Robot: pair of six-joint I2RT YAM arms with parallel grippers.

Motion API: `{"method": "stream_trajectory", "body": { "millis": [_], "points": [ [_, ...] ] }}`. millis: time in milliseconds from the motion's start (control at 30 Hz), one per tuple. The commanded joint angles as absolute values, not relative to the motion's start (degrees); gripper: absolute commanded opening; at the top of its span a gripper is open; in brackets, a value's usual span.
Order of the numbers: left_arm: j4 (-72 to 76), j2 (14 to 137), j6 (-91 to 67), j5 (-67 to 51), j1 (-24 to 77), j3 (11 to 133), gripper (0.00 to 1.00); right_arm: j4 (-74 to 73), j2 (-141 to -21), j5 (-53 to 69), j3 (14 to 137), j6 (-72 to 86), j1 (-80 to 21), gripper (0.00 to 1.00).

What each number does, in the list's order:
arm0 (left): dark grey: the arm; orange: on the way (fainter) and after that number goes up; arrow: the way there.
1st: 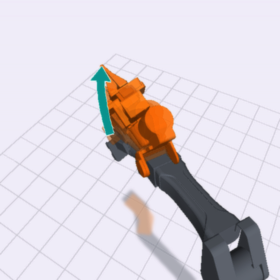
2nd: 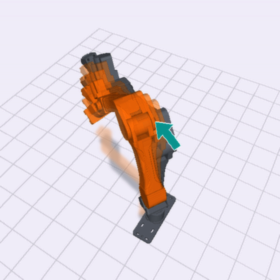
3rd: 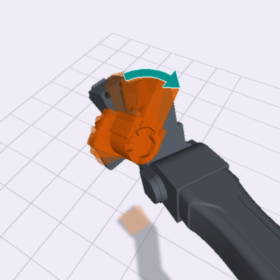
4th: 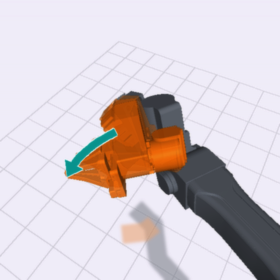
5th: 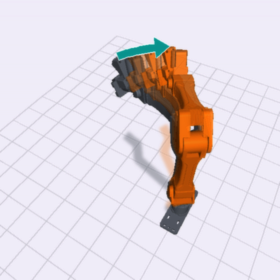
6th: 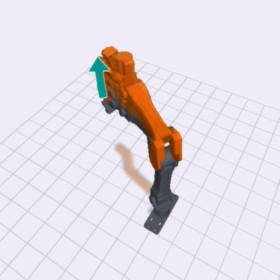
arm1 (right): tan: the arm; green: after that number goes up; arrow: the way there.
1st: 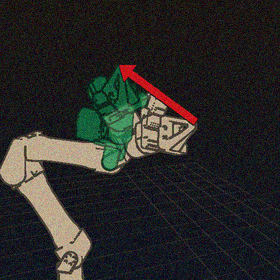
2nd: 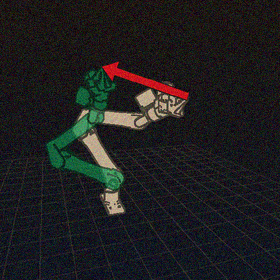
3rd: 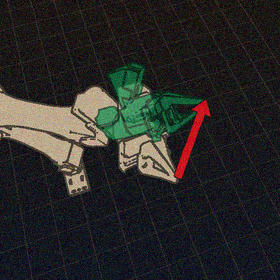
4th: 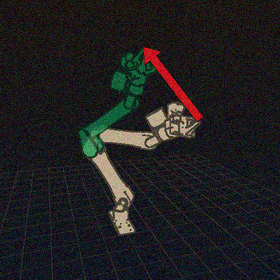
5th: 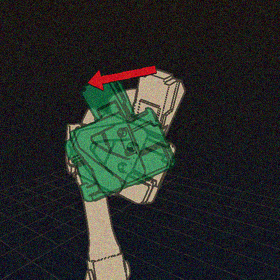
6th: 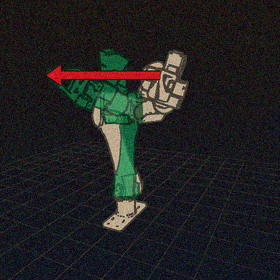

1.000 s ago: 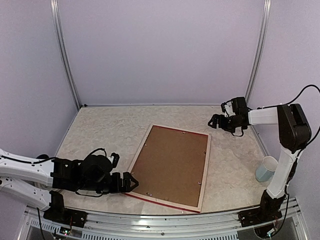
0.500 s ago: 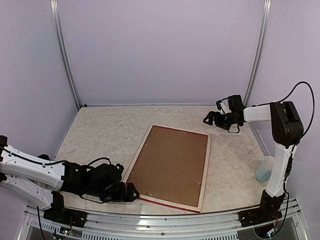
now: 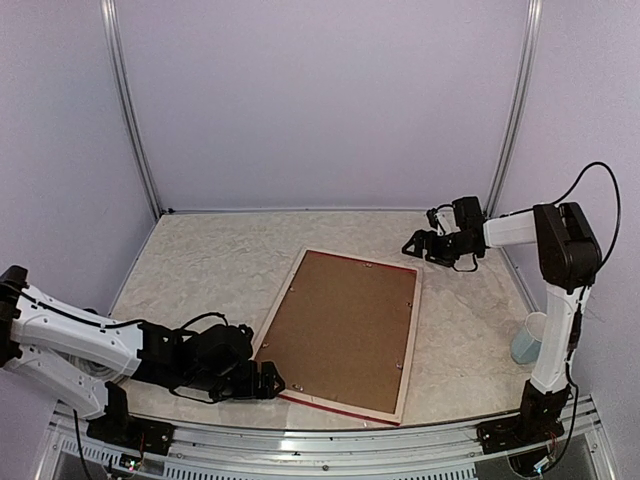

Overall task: Put the photo into the frame
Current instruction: Rotate the photo frame at the center of the board.

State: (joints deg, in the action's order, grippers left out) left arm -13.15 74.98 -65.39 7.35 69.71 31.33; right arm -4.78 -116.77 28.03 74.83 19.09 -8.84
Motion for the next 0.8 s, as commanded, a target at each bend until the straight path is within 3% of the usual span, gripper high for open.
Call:
{"method": "stream_trajectory", "body": {
  "millis": [0,367,767],
  "points": [
    [-11.14,75.41,-63.56,8.84,68.7,33.29,0.99,-4.56,-119.86,31.24,74.72,18.28,-8.87,0.97],
    [-9.05,75.89,-61.79,9.34,65.71,33.56,0.99,-0.6,-118.09,37.05,68.56,19.68,-9.41,0.95],
    [-6.38,79.37,-58.63,9.57,61.49,34.1,0.99,-2.66,-113.21,34.2,63.5,19.48,-10.5,0.94]
  ]
}}
